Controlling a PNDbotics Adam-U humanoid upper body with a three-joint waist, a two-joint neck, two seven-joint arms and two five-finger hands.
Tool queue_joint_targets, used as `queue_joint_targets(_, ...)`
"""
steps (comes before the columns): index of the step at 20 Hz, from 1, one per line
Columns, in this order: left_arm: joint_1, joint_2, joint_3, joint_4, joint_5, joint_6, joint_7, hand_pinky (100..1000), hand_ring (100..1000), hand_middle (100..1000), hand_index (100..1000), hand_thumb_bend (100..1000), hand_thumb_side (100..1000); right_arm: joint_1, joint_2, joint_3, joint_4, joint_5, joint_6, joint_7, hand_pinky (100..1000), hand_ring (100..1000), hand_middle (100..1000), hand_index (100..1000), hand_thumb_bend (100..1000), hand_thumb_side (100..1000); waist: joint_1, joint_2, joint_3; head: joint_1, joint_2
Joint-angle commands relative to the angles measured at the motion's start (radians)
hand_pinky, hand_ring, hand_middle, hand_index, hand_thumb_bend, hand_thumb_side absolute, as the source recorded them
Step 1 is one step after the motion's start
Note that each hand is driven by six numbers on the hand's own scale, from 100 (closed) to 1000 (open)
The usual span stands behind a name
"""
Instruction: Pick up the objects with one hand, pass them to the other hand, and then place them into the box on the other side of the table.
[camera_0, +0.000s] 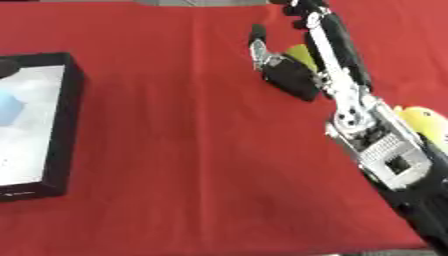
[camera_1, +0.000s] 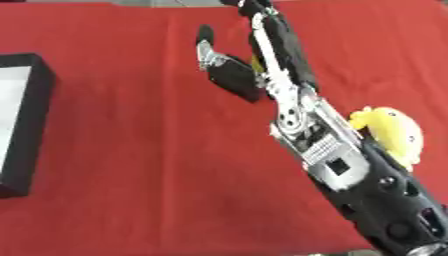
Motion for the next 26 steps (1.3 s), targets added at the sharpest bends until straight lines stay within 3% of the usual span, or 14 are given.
queue_joint_targets(1,-0.001,0.029,0.019,-0.041,0.071,-0.045,0.005,887,732,718,799,826,482,0.002,-0.120,-0.072,-0.036,-0.089,0.044,0.068,831,866,889,867,100,578,0.003,-0.028,-0.001,-0.013,0.002)
queue_joint_targets(5,0.007,0.028,0.023,-0.051,0.111,-0.091,-0.004,905,745,729,794,828,578,0.051,-0.243,-0.150,-0.037,-0.191,0.084,0.122,836,868,893,875,100,615,0.004,-0.025,-0.004,-0.024,0.001)
queue_joint_targets(7,0.007,0.029,0.024,-0.051,0.118,-0.098,-0.009,904,745,728,794,863,574,0.079,-0.305,-0.181,-0.042,-0.217,0.094,0.135,840,870,894,879,100,609,0.005,-0.024,-0.005,-0.028,0.001)
queue_joint_targets(15,-0.001,0.033,0.020,-0.050,0.105,-0.076,0.001,901,744,721,787,853,525,0.195,-0.522,-0.258,-0.043,-0.289,0.123,0.217,855,885,911,899,100,582,0.003,-0.023,-0.011,-0.064,-0.003)
queue_joint_targets(21,-0.008,0.031,0.021,-0.053,0.102,-0.063,0.013,899,740,714,782,856,522,0.314,-0.619,-0.285,-0.045,-0.302,0.148,0.339,872,903,915,909,149,596,0.000,-0.021,-0.015,-0.082,-0.010)
queue_joint_targets(26,-0.017,0.015,0.032,-0.056,0.106,-0.057,0.030,899,734,705,775,851,516,0.405,-0.623,-0.326,-0.033,-0.243,0.143,0.405,874,908,918,909,183,574,0.000,-0.018,-0.021,-0.103,-0.014)
